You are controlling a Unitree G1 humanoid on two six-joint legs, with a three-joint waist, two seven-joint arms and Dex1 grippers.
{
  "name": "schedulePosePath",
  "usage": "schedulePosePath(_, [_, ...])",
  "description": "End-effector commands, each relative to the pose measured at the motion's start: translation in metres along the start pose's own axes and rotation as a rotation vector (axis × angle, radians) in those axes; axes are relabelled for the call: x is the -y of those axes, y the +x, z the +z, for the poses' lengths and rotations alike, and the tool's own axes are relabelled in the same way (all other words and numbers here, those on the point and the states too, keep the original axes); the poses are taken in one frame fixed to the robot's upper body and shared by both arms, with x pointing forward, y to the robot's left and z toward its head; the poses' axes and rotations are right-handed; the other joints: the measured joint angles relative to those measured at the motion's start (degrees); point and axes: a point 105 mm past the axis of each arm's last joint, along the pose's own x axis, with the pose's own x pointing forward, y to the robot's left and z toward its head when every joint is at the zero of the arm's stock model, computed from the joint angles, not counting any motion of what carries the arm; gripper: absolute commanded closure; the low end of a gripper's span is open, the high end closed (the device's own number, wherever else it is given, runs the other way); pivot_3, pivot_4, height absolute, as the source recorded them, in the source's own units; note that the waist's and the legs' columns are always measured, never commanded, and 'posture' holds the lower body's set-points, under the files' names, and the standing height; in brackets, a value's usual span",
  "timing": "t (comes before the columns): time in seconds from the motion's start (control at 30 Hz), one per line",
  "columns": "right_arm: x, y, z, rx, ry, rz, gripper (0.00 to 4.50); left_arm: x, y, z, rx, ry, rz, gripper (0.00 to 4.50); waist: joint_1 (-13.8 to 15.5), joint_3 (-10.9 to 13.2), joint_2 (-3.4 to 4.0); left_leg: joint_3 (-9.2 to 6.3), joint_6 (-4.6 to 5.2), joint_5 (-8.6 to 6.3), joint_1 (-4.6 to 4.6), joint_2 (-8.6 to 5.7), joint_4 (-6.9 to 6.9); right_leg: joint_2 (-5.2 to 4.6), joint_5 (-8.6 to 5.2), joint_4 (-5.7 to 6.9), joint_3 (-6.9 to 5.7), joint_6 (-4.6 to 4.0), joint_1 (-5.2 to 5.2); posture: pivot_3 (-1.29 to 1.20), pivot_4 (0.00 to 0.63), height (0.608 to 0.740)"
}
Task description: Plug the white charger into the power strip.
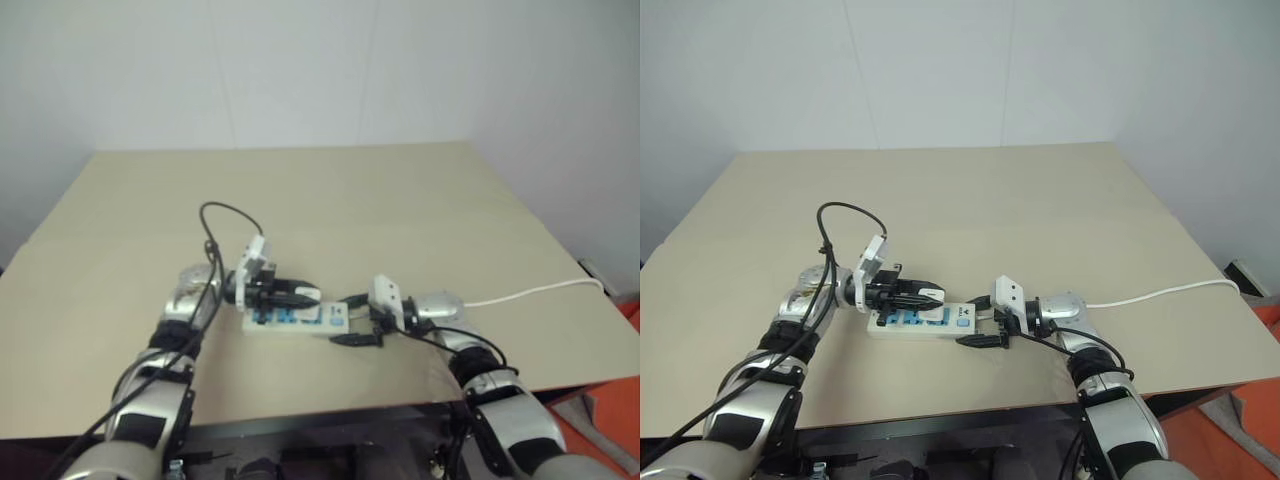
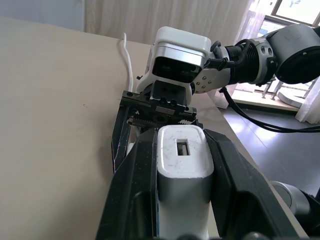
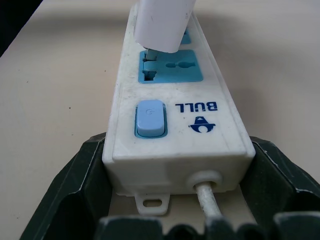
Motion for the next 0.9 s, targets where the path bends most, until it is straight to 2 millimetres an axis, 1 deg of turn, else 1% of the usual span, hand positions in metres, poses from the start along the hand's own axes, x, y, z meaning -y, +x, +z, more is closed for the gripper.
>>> schedulePosePath(0.03, [-0.005,0.0,-0.017,-0.061,0.046,-0.016,1.08,0.002,0.008,0.013,0.029,0.035,-0.04,3.48,0.0,0.0,0.0,0.0,0.0,0.0,0.0,0.0,0.0,0.0,0.0,0.0,0.0,0.0,0.0,0.0,0.15,0.74])
schedulePosePath(0.13, [-0.005,-0.001,-0.017,-0.062,0.046,-0.016,1.08,0.002,0.006,0.017,0.039,0.041,-0.038,3.48,0.0,0.0,0.0,0.0,0.0,0.0,-0.01,0.0,-0.02,0.0,0.0,-0.02,0.0,0.0,-0.02,0.0,0.15,0.74])
schedulePosePath(0.3, [-0.005,0.0,-0.017,-0.066,0.044,-0.016,1.08,0.002,0.005,0.016,0.026,0.052,-0.039,3.48,-0.1,0.0,0.0,0.0,0.0,0.0,-0.02,0.01,-0.05,0.0,0.0,-0.03,0.0,0.0,-0.03,0.0,0.15,0.74])
schedulePosePath(0.4, [-0.005,0.0,-0.017,-0.064,0.048,-0.017,1.08,0.002,0.005,0.023,0.042,0.063,-0.044,3.48,-0.1,0.0,0.0,0.0,0.0,0.0,-0.02,0.01,-0.06,0.01,0.0,-0.03,0.0,0.0,-0.05,0.0,0.15,0.74])
schedulePosePath(0.53, [-0.005,0.0,-0.018,-0.067,0.047,-0.016,1.08,0.002,0.007,0.024,0.042,0.079,-0.049,3.48,-0.1,0.0,0.0,0.0,0.0,0.0,-0.03,0.01,-0.07,0.01,0.0,-0.04,0.01,0.0,-0.06,0.0,0.15,0.74])
schedulePosePath(0.7, [-0.005,0.0,-0.017,-0.067,0.045,-0.02,1.08,-0.001,0.01,0.019,0.051,0.057,-0.047,3.48,-0.1,0.0,0.0,0.0,0.0,0.0,-0.02,0.01,-0.08,0.01,0.0,-0.05,0.01,0.0,-0.05,0.0,0.15,0.74])
schedulePosePath(0.8, [-0.005,0.0,-0.017,-0.065,0.044,-0.021,1.08,-0.002,0.013,0.015,0.072,0.004,-0.047,3.48,-0.1,0.0,-0.01,0.01,0.0,0.0,-0.03,0.01,-0.09,0.02,0.0,-0.06,0.01,0.0,-0.06,0.0,0.15,0.74])
schedulePosePath(0.9, [-0.005,0.0,-0.017,-0.065,0.044,-0.021,1.08,-0.002,0.014,0.009,0.035,-0.004,-0.054,3.48,-0.2,0.0,-0.01,0.01,0.0,0.0,-0.04,0.01,-0.09,0.03,-0.01,-0.06,0.01,0.01,-0.08,0.0,0.15,0.74])
